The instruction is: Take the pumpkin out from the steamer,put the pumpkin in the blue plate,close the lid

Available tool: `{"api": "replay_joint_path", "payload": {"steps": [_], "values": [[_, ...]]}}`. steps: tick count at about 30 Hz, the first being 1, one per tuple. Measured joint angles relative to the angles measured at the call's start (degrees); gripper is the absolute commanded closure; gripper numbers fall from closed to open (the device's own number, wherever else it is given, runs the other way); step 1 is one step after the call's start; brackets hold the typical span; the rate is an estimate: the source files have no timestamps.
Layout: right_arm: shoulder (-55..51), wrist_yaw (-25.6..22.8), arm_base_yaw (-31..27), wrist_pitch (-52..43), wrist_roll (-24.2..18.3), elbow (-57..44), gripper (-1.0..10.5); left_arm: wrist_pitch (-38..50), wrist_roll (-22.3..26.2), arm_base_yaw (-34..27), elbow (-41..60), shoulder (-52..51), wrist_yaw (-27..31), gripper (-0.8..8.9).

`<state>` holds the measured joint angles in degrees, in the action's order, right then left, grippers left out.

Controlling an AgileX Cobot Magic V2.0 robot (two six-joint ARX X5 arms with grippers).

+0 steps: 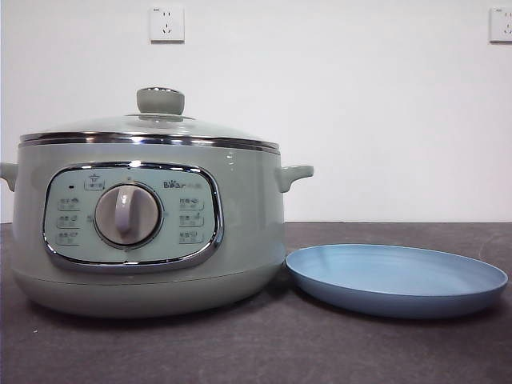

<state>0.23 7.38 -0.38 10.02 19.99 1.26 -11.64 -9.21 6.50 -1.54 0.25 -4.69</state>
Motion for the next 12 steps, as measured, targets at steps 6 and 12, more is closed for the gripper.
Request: {"api": "replay_joint_path", "payload": {"steps": [6,12], "values": [[0.0,0.0,0.0,0.0,9.9,0.0,9.6,0.4,-12.0,0.0,0.0,0.0,-5.1,8.17],[0.0,1.1,0.0,0.3,11.3,0.1,9.6,0.5,-14.2,0.0,0.0,0.0,-6.1,8.20]]}}
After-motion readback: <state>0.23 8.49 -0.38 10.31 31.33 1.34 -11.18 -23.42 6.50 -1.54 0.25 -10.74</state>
